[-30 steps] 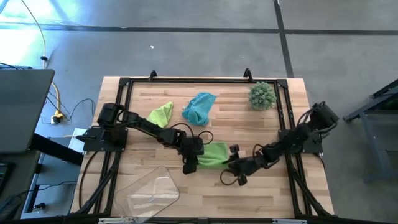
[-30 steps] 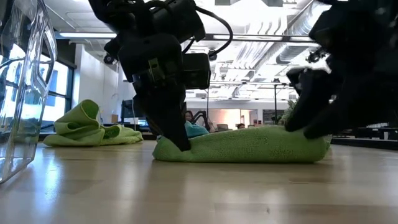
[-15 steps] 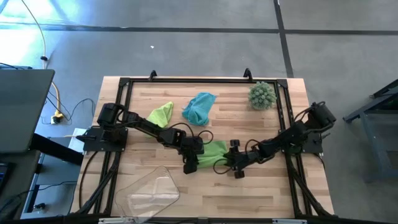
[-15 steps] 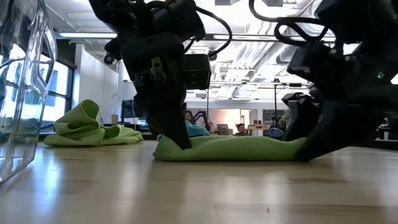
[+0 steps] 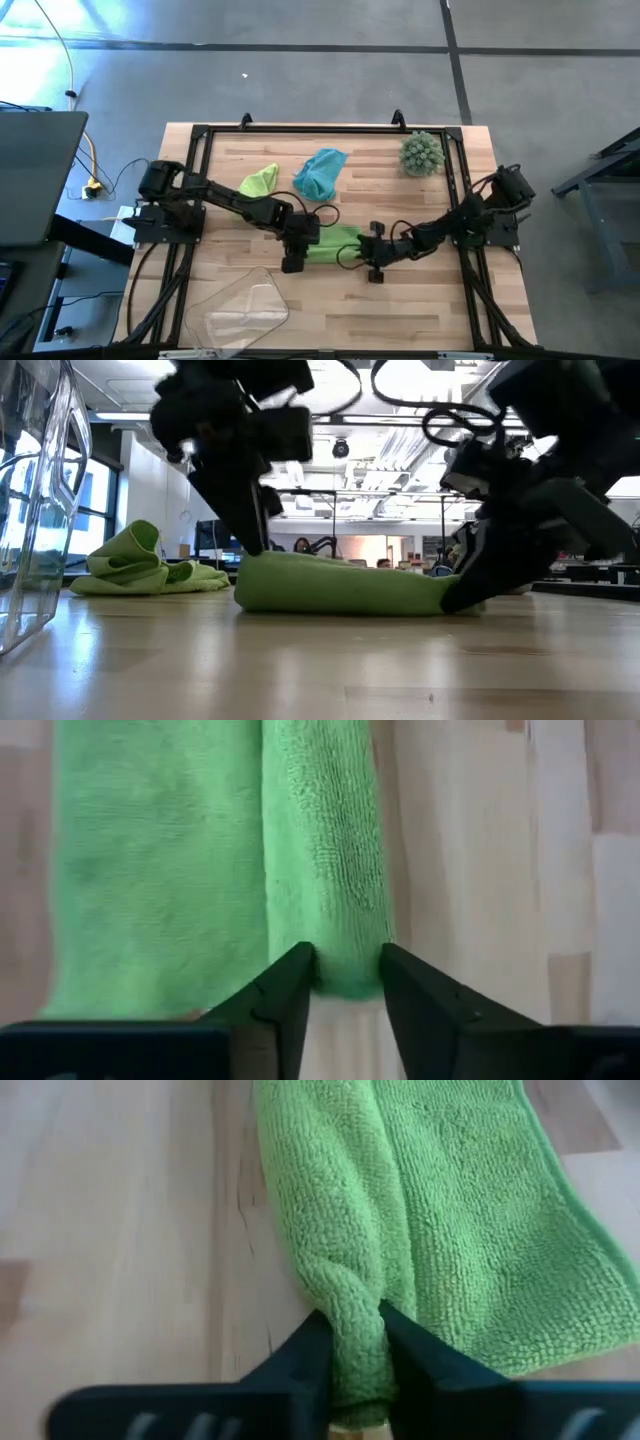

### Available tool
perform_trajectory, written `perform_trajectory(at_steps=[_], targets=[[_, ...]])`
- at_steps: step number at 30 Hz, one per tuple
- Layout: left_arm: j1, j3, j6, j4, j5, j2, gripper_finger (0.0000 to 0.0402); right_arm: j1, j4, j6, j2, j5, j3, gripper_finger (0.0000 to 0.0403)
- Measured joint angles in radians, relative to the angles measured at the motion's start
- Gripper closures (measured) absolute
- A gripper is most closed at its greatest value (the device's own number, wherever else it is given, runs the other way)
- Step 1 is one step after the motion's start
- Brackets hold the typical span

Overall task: Roll microfiber towels into tight, uniform cylinder then place into a basket
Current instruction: Roll the green microfiber cloth

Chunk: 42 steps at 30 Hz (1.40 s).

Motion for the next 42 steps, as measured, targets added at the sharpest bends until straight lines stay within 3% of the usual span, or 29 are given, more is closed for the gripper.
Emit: perform_trajectory(at_steps=[3,11,21,27,33,37,42], targets=[[-0.01,0.002,0.028,-0.026,-0.064,-0.053,0.0266,-0.037,0.023,0.045,0.0,-0.091,0.0,0.0392],[-0.103,0.001,0.031,0.007,-0.256,-0.113,0.0247,-0.165,0.11,0.217,0.007,-0.437,-0.008,0.0392],[-0.188,0.001,0.128,0.108,-0.503,0.02,0.0241,-0.258,0.102,0.393,0.006,-0.596,-0.004,0.039],[-0.174,0.001,0.084,0.078,-0.475,0.071,0.022,-0.263,0.099,0.405,0.006,-0.592,-0.004,0.0388],[-0.151,0.002,-0.004,0.036,-0.295,0.092,0.0217,-0.264,0.099,0.405,0.006,-0.581,-0.004,0.0387],[-0.136,-0.011,-0.016,0.042,-0.292,0.092,0.0242,-0.264,0.103,0.34,0.006,-0.577,-0.006,0.0379],[-0.11,-0.042,-0.042,0.081,-0.256,0.09,0.0301,-0.265,0.119,0.248,-0.001,-0.575,-0.006,0.0333]])
